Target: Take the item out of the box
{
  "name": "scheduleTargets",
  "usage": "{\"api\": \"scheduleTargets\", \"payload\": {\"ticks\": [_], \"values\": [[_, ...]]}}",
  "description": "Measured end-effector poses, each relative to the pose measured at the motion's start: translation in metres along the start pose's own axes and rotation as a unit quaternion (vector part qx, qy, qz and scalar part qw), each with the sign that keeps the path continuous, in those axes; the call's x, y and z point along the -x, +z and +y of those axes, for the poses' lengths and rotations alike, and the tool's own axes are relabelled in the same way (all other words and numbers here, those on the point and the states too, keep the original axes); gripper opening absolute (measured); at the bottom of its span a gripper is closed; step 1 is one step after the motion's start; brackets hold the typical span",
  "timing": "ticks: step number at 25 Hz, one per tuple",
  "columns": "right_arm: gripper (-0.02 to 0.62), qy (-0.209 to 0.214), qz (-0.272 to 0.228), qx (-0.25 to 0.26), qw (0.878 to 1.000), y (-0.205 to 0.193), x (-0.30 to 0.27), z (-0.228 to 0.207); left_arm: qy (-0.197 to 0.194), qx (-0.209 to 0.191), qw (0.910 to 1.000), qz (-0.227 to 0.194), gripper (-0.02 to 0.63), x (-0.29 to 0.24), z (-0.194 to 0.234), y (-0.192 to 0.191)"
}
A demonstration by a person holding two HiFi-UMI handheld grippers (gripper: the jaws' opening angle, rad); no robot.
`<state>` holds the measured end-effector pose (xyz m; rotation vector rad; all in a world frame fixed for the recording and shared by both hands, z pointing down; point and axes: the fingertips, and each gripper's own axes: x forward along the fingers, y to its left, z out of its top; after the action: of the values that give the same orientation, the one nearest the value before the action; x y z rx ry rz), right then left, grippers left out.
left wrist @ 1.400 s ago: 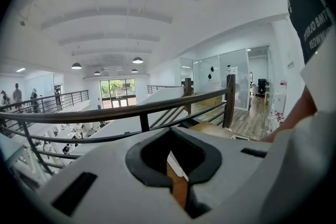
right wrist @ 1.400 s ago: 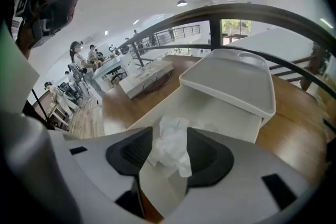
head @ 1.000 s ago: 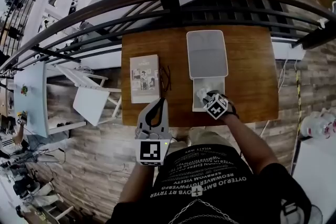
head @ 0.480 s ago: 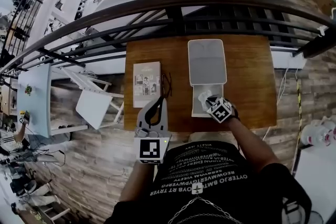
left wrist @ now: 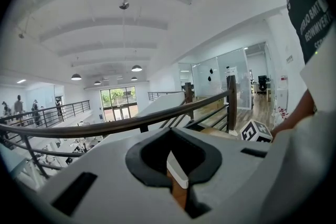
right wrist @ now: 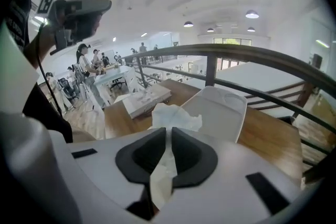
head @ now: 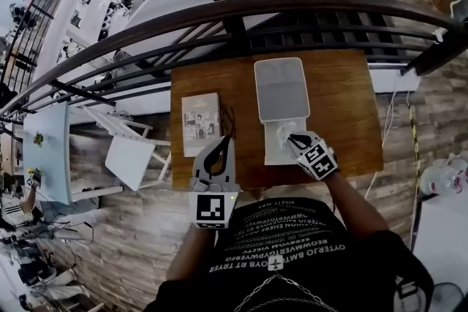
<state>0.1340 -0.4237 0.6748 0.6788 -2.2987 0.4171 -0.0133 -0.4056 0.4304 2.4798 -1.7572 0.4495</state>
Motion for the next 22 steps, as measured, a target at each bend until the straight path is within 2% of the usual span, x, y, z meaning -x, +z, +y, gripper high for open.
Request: {"api": "scheduleTargets", "payload": {"ticks": [8, 13, 22], "values": [[0.032, -0.056, -0.097, -0.022, 0.994, 0.061, 0.053, 0.01, -0.032, -0.011, 0.9994, -0.004, 0.006, 0.011, 0.016, -0.004], [0.032, -0.101, -0.156, -0.036, 0.982, 0.107, 0.092, 0.022, -0.055, -0.022, 0.9981, -0.018, 0.006, 0.022, 0.036, 0.006], [0.03, -0.162, -0.217, -0.019, 0.962, 0.166, 0.142, 0.055, -0.091, -0.027, 0.9945, -0.042, 0.006, 0.034, 0.066, 0.009]]}}
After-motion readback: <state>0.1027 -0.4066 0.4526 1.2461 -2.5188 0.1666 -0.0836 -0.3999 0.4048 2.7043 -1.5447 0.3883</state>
